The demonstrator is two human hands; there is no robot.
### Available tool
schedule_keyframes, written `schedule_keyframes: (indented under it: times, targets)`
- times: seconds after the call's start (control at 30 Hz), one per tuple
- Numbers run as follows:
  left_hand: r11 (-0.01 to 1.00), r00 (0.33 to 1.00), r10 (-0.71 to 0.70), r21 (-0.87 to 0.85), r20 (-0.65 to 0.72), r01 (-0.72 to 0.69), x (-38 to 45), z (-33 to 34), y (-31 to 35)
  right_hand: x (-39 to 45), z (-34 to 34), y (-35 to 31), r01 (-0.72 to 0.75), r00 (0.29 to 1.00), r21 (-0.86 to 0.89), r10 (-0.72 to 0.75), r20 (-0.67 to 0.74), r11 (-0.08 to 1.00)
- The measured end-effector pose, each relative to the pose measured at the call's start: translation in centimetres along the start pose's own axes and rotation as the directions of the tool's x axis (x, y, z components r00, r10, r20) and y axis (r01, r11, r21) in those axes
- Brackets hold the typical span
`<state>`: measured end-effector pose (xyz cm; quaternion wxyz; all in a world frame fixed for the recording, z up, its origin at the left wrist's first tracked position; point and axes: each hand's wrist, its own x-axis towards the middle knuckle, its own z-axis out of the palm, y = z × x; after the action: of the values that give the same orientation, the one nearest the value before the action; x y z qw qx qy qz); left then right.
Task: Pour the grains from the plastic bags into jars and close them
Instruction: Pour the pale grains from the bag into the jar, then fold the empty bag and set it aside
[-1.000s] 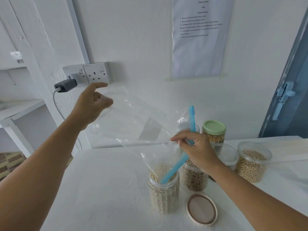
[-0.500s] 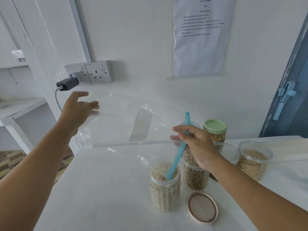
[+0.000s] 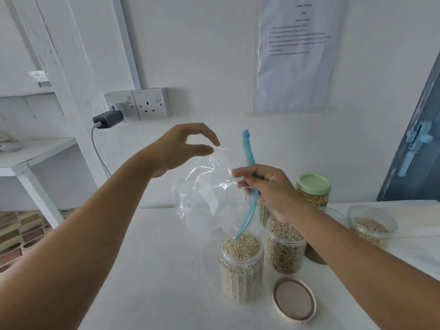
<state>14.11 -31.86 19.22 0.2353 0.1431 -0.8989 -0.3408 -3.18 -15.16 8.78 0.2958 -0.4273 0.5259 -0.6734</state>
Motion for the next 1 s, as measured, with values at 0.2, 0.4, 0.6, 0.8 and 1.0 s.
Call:
schedule_keyframes:
  times: [0.2, 0.4, 0.6, 0.8, 1.0]
  targets:
    - [0.967, 0.966, -0.124, -0.191, 0.227, 0.169, 1.9, 0.1, 0.8, 0.2, -0.1, -1.9, -0.002, 0.99, -0.014, 0.004, 0.144, 1.0]
    - [0.992, 0.954, -0.024, -0.108, 0.299, 0.059, 2.7, -1.0, 1.1, 0.7, -0.3, -3.3, 0.03, 0.982, -0.111, -0.008, 0.187, 0.993]
    - [0.965, 0.987, -0.142, -0.232, -0.079, 0.121, 1.9, -3.0, -0.1, 0.8, -0.8, -3.7, 0.119, 0.991, -0.439, -0.079, 0.108, 0.89]
    - [0.88, 0.945, -0.239, -0.46, -0.223, 0.114, 0.4, -5.5, -1.1, 0.0, -0.8, -1.4, 0.134, 0.961, -0.56, -0.246, -0.129, 0.818]
    - [0.772, 0.95, -0.241, -0.632, -0.197, 0.065, -1.0, -6.3, 0.4, 0.5, 1.0, -0.8, 0.037, 0.995, -0.238, -0.058, -0.082, 0.971]
